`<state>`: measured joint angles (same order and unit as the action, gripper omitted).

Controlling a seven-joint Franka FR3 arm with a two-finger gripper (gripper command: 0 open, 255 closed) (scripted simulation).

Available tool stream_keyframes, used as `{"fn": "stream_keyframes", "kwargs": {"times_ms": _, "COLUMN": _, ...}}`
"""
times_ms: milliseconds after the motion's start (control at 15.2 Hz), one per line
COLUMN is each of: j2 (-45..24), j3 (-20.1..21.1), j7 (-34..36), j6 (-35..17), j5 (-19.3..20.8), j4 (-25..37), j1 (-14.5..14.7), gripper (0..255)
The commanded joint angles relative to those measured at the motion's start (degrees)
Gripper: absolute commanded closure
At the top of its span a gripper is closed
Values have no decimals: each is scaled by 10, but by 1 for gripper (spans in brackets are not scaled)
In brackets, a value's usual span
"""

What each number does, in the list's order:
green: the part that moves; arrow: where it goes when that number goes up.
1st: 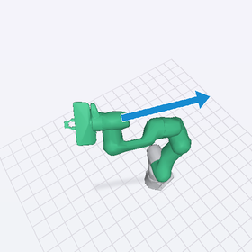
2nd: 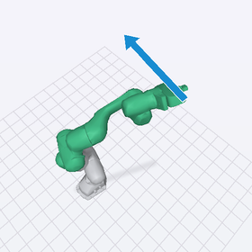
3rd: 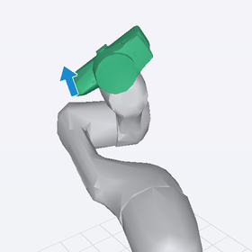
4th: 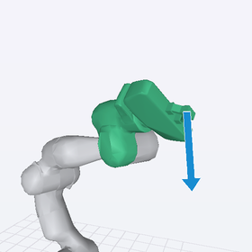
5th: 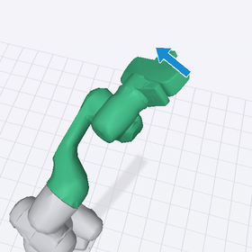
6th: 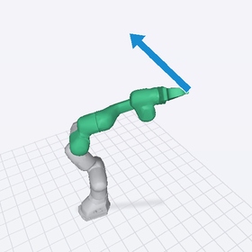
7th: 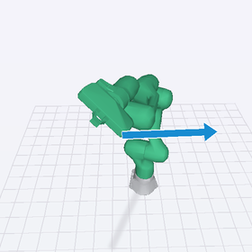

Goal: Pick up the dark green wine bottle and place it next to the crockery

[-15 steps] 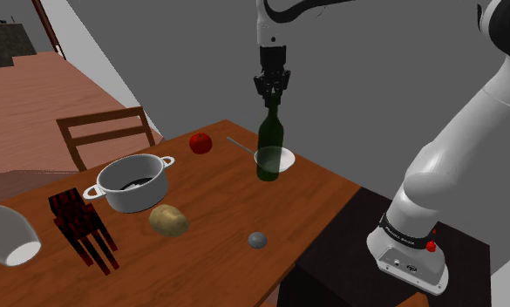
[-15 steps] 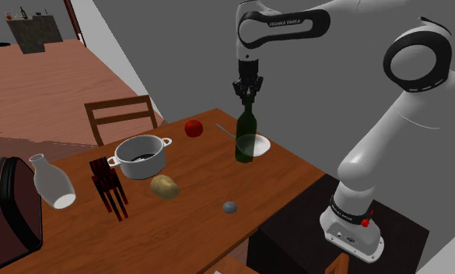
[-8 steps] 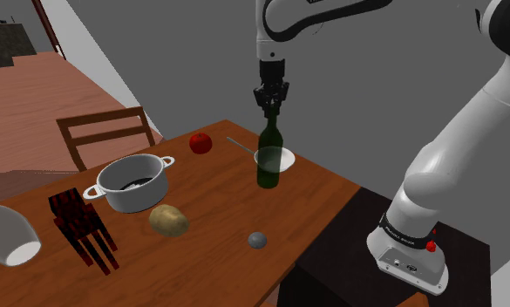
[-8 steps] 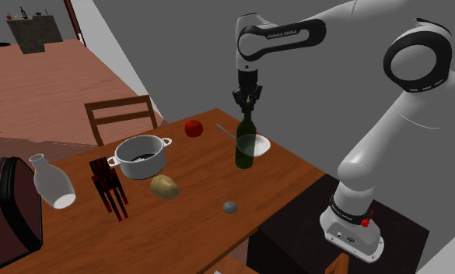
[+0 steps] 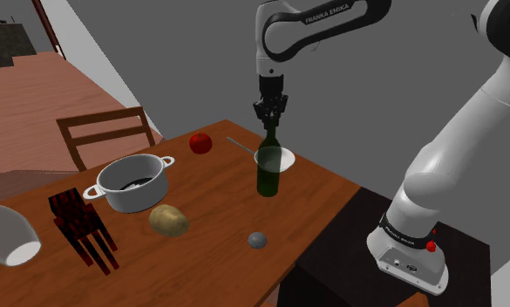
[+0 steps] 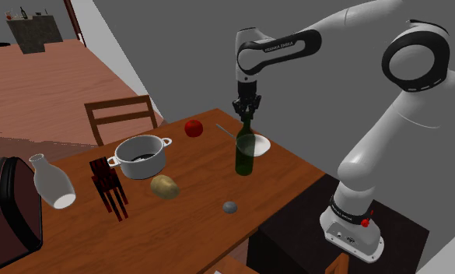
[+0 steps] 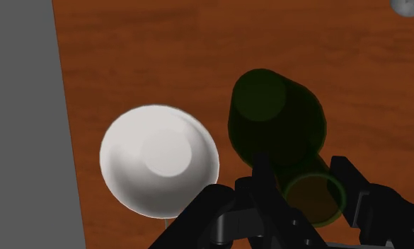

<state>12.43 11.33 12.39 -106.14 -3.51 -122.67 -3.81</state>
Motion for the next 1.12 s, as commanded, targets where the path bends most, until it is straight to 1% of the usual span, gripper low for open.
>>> {"fn": "stream_keyframes", "kwargs": {"times_ms": 0, "j2": -4, "j3": 0, "j7": 0, "j6": -16, "j5": 0, "j4": -11, "j1": 0, "gripper": 255}}
{"fn": "stream_keyframes", "kwargs": {"times_ms": 132, "j2": -6, "j3": 1, "j7": 0, "j6": -25, "j5": 1, "j4": -19, "j1": 0, "gripper": 255}}
{"fn": "stream_keyframes", "kwargs": {"times_ms": 594, "j2": -6, "j3": 1, "j7": 0, "j6": -25, "j5": 1, "j4": -19, "j1": 0, "gripper": 255}}
{"fn": "stream_keyframes", "kwargs": {"times_ms": 660, "j2": -6, "j3": 1, "j7": 0, "j6": -26, "j5": 1, "j4": -19, "j1": 0, "gripper": 0}}
{"fn": "stream_keyframes", "kwargs": {"times_ms": 990, "j2": -6, "j3": 1, "j7": 0, "j6": -25, "j5": 1, "j4": -19, "j1": 0, "gripper": 0}}
{"fn": "stream_keyframes", "kwargs": {"times_ms": 1056, "j2": -4, "j3": 0, "j7": 0, "j6": -6, "j5": 1, "j4": -2, "j1": 0, "gripper": 0}}
